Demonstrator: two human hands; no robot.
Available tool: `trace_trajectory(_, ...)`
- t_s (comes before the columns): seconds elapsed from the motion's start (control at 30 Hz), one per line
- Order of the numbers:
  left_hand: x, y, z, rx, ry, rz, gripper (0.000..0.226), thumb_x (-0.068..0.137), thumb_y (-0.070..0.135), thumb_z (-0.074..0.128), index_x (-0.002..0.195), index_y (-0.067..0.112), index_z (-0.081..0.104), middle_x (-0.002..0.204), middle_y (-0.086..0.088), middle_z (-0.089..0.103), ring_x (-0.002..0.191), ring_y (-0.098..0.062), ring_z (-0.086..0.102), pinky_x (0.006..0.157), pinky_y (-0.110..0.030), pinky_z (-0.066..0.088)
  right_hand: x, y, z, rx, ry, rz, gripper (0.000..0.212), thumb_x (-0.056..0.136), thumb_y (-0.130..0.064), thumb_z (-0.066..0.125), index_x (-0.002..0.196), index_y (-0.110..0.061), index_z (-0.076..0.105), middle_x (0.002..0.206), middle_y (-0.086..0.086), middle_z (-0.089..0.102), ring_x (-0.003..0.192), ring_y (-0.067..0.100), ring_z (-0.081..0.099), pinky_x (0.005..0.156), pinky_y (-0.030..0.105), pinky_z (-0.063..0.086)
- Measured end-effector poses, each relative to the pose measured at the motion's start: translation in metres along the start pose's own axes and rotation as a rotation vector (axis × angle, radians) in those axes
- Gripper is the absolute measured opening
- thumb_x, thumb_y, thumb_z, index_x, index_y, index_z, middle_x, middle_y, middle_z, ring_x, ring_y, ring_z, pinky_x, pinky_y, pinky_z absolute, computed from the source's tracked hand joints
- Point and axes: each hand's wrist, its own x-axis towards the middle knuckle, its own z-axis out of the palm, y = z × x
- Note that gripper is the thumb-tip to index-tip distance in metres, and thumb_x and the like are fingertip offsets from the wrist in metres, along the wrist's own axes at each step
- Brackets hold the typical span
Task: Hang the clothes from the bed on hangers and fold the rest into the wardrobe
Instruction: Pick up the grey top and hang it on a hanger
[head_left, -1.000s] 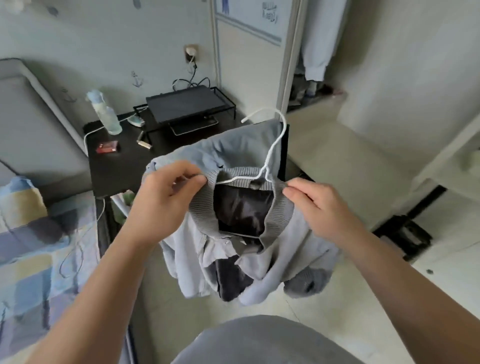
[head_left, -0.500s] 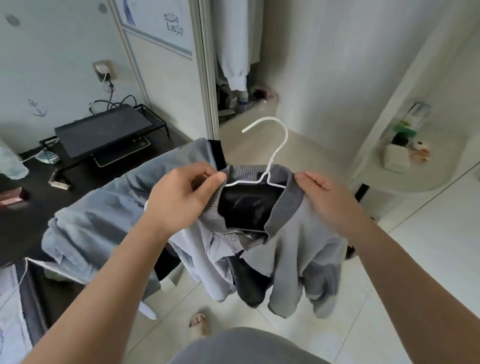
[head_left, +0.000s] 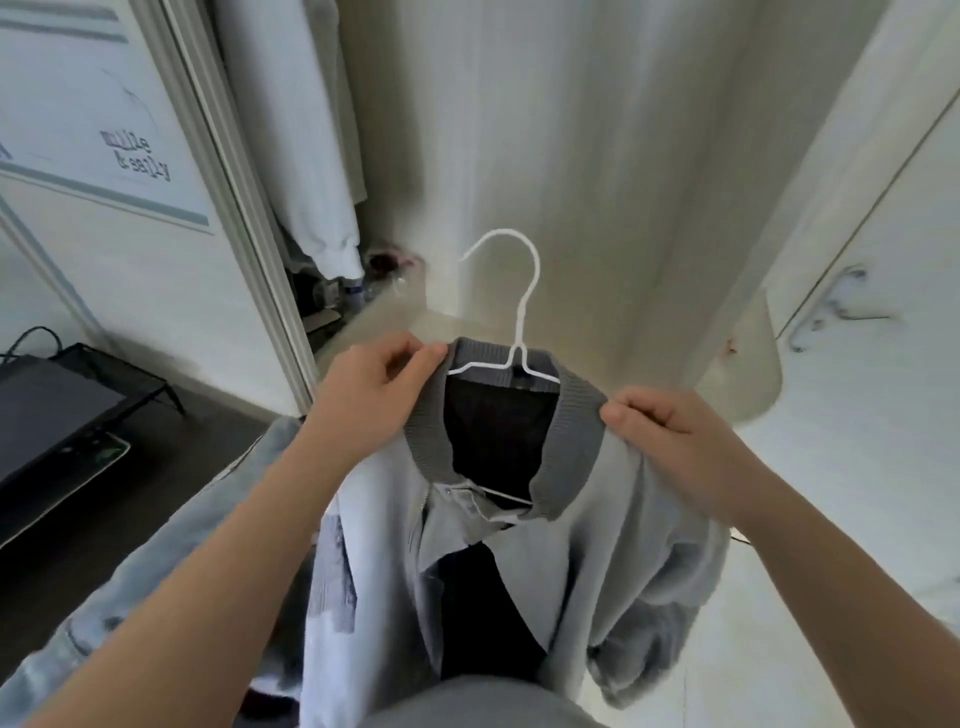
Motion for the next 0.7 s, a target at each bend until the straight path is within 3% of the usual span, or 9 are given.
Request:
trace_trajectory(0.13, 0.052, -0.008, -0.017, -0.004, -0.057, 0.184, 0.007, 0.095, 0.041, 0.059, 0.098, 0.039, 0.064, 0.100, 0.026, 0.061, 0.101, 0.010, 0.052, 0.084, -0.007, 0.034, 0.021, -0.011, 0.003, 0.117, 0.097, 0.091, 0.038, 0.099, -0.037, 0.060, 0.082, -0.004, 0.067, 0.074, 0.014, 0.061, 0.072, 0.015, 0.056, 0.071, 0.033, 0.042)
trace_trajectory(0.23, 0.081, -0.015, -0.033, -0.025, -0.102, 0.264, 0.018, 0.095, 0.041, 0.060, 0.112, 0.037, 0.063, 0.115, 0.020, 0.060, 0.108, 0.004, 0.052, 0.089, -0.011, 0.036, 0.039, -0.021, 0.011, 0.258, 0.182, 0.181, 0.046, 0.088, -0.048, 0.062, 0.088, -0.002, 0.070, 0.087, 0.024, 0.071, 0.075, 0.018, 0.064, 0.072, 0.031, 0.049)
trace_trajectory(0.43, 0.125, -0.007, -0.058, -0.100, -0.226, 0.327, 0.022, 0.092, 0.050, 0.056, 0.108, 0.039, 0.065, 0.108, 0.025, 0.064, 0.104, 0.006, 0.058, 0.090, -0.026, 0.049, 0.094, -0.061, 0.017, 0.517, 0.485, 0.216, 0.037, 0.092, -0.039, 0.066, 0.089, -0.003, 0.075, 0.096, 0.021, 0.075, 0.084, 0.026, 0.071, 0.075, 0.032, 0.057)
trace_trajectory(0.6, 0.160, 0.022, -0.083, -0.189, -0.269, 0.399, 0.020, 0.090, 0.053, 0.057, 0.103, 0.041, 0.065, 0.101, 0.030, 0.065, 0.100, 0.008, 0.059, 0.087, -0.021, 0.047, 0.160, -0.116, 0.015, 0.620, 0.647, 0.168, 0.027, 0.096, -0.030, 0.066, 0.084, -0.007, 0.074, 0.093, 0.013, 0.076, 0.086, 0.025, 0.074, 0.077, 0.036, 0.060)
trace_trajectory(0.7, 0.178, 0.037, -0.102, -0.213, -0.257, 0.459, 0.018, 0.089, 0.052, 0.060, 0.100, 0.039, 0.066, 0.099, 0.032, 0.065, 0.098, 0.009, 0.059, 0.079, -0.007, 0.043, 0.205, -0.152, 0.017, 0.609, 0.746, 0.104, 0.019, 0.097, -0.026, 0.063, 0.082, -0.014, 0.063, 0.083, 0.017, 0.063, 0.082, 0.028, 0.064, 0.085, 0.038, 0.053)
